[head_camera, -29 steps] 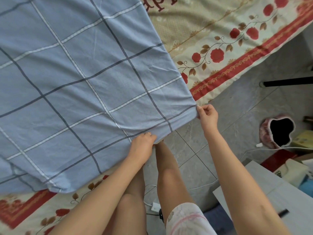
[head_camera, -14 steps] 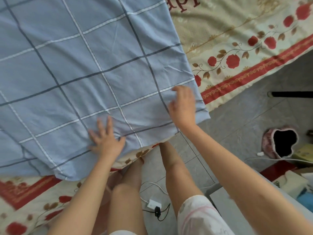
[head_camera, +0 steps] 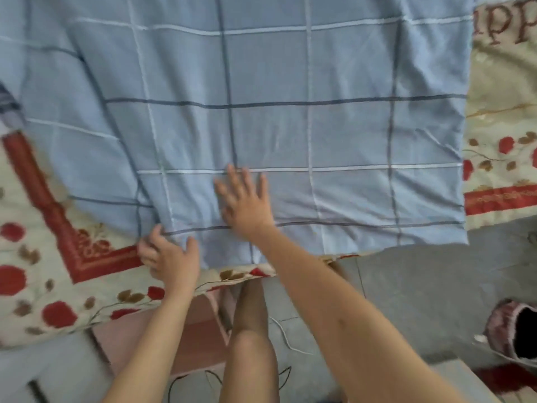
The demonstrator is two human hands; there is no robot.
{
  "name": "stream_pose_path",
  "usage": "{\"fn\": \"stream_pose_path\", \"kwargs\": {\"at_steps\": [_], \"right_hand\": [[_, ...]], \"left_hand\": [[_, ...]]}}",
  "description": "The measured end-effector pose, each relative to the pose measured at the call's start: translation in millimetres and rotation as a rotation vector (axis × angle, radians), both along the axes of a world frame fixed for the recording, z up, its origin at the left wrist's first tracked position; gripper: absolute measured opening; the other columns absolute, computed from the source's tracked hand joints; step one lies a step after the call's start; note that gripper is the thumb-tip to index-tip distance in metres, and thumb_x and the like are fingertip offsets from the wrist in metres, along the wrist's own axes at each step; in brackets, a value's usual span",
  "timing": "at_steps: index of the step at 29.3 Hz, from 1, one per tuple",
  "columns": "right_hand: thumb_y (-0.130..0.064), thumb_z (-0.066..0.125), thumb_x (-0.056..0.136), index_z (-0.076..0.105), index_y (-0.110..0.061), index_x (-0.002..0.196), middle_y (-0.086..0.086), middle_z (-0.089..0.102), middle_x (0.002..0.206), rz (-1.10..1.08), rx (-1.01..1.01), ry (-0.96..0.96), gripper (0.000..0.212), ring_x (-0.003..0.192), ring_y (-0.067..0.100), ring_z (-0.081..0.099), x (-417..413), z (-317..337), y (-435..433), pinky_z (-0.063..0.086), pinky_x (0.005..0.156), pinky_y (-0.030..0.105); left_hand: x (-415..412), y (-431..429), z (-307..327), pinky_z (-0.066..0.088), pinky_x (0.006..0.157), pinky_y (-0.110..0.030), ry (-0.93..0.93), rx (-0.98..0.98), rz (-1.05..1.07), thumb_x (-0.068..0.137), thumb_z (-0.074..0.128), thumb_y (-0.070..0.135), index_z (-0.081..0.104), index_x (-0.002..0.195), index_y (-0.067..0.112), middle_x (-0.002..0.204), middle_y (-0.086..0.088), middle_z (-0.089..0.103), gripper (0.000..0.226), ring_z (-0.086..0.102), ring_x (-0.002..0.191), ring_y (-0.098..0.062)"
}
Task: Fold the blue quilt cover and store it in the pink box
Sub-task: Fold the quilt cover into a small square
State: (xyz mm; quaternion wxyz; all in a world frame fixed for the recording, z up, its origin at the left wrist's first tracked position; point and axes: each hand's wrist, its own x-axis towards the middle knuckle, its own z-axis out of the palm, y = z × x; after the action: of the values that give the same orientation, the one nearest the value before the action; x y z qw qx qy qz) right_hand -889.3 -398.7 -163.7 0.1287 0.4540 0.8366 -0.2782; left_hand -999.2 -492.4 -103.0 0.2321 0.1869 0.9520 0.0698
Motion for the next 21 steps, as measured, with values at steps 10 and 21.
{"fn": "stream_pose_path", "kwargs": {"at_steps": [10, 21], "right_hand": [[-0.020, 0.045, 0.095, 0.065, -0.014, 0.112, 0.010, 0.066, 0.107, 0.409, -0.623, 0.124, 0.027, 0.102, 0.028, 0.058, -64.8, 44.0, -126.4, 0.040, 0.095, 0.038], [-0.032, 0.054, 0.087, 0.041, -0.023, 0.123, -0.008, 0.055, 0.092, -0.783, -0.272, 0.780, 0.040, 0.077, -0.003, 0.052, -127.4, 106.9, 58.0, 0.043, 0.076, 0.017]], "left_hand": [[-143.8, 10.0, -16.6, 0.034, 0.110, -0.042, -0.258, 0.266, 0.413, 0.056, 0.084, 0.050, 0.024, 0.147, 0.011, 0.145, -0.014, 0.040, 0.115, 0.041, 0.132, -0.027], [-120.6, 70.5, 16.5, 0.042, 0.063, -0.022, -0.036, 0.508, -0.882, 0.092, 0.048, 0.026, 0.066, 0.094, 0.021, 0.090, 0.007, 0.063, 0.019, 0.060, 0.082, -0.014]]}}
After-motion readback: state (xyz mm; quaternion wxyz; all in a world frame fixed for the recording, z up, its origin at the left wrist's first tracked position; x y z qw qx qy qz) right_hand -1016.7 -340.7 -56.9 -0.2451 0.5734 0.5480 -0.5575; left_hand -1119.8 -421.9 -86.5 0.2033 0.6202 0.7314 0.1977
